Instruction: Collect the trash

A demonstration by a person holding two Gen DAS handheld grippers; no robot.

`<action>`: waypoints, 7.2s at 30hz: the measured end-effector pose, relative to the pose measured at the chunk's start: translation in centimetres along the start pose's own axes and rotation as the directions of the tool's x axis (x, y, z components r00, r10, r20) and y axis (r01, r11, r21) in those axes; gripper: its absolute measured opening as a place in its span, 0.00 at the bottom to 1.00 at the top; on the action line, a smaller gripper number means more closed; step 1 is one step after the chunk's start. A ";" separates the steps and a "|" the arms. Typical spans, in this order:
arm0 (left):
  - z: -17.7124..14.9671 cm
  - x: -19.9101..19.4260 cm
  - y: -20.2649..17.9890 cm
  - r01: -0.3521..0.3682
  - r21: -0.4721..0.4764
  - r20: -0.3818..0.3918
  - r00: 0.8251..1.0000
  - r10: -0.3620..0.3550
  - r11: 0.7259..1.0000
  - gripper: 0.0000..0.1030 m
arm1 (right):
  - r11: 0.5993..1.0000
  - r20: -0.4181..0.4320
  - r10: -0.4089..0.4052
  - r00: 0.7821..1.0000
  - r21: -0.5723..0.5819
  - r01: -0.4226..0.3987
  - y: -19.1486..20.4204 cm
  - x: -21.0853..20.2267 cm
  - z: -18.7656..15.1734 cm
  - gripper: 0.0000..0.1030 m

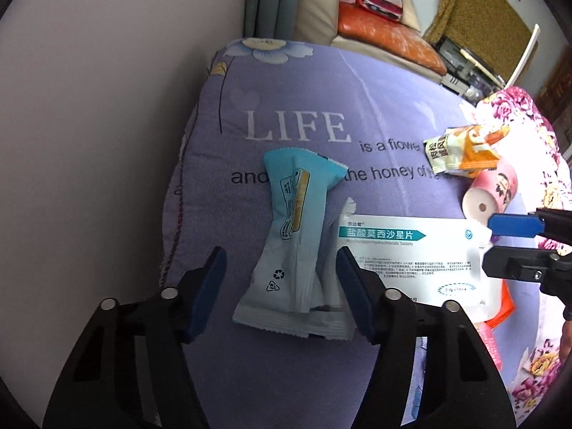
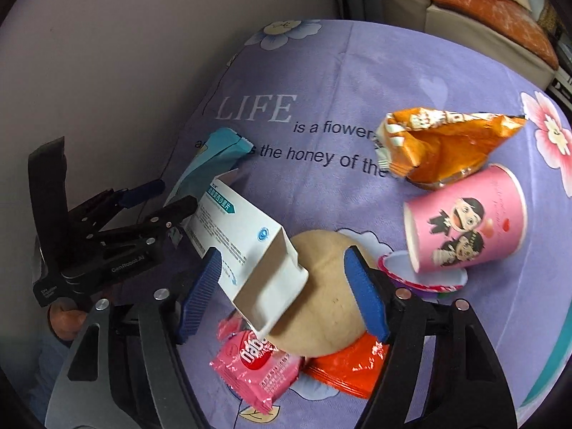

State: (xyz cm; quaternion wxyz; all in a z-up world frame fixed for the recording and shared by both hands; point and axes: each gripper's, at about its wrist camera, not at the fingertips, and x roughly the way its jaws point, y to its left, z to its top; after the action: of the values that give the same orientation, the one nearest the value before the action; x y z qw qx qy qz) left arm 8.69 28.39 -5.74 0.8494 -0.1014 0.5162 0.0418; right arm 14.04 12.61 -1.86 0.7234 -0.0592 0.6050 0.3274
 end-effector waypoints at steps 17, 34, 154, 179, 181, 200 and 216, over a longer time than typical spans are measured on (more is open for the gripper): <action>-1.1 0.9 -0.3 -0.052 0.028 0.009 0.999 0.052 0.998 0.29 | 0.986 -0.140 0.087 0.986 -0.132 -0.106 3.3 5.7 2.0 0.50; -1.3 -2.8 -2.5 -0.027 0.003 0.077 0.997 0.027 1.000 0.27 | 0.996 0.138 0.077 0.987 -0.055 -0.070 1.4 -3.7 -1.0 0.13; -4.7 1.1 -45.9 0.338 0.420 -0.179 0.941 -0.288 0.842 0.89 | 0.703 0.317 -0.346 0.883 0.711 0.020 -35.5 -21.8 -29.2 0.77; -2.8 -3.2 -26.0 0.225 0.237 -0.016 0.974 -0.227 0.945 0.90 | 0.861 0.241 -0.244 0.939 0.500 0.095 -20.8 -15.8 -19.6 0.77; -2.5 -3.4 -23.8 0.196 0.229 0.000 0.980 -0.201 0.954 0.90 | 0.870 0.228 -0.232 0.945 0.483 0.097 -19.9 -15.0 -18.9 0.77; -2.7 1.2 -16.0 0.156 0.212 -0.079 0.987 -0.142 0.965 0.90 | 0.917 0.109 -0.056 0.992 0.399 0.007 -14.0 -6.9 -13.9 0.77; -1.1 0.1 -10.5 0.278 0.054 -0.011 0.960 -0.278 0.959 0.88 | 0.935 0.075 0.039 0.996 0.350 -0.063 -10.7 -2.7 -11.1 0.46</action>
State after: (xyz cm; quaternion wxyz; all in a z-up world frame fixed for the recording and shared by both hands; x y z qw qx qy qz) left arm 9.63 17.95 -4.99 0.8484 -0.1496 0.4993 -0.0925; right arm 10.48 -2.14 -5.62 0.7333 0.0978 0.6307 0.2343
